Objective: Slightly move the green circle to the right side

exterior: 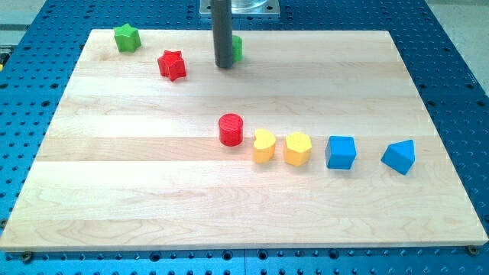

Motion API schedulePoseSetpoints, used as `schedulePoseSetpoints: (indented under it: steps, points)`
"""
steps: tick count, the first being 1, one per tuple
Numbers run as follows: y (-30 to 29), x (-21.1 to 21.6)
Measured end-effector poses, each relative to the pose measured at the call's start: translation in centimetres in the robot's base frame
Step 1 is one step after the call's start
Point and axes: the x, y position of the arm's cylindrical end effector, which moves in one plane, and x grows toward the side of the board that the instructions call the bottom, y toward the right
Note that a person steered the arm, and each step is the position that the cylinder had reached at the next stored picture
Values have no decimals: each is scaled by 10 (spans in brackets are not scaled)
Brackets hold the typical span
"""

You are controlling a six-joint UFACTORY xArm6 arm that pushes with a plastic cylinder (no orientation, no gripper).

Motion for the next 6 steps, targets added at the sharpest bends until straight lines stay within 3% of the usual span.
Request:
schedulePoseSetpoints:
  steps: [2, 4, 5, 6]
  points:
    - [-15, 6]
    - [-11, -29]
    - [2, -27]
    - [36, 2]
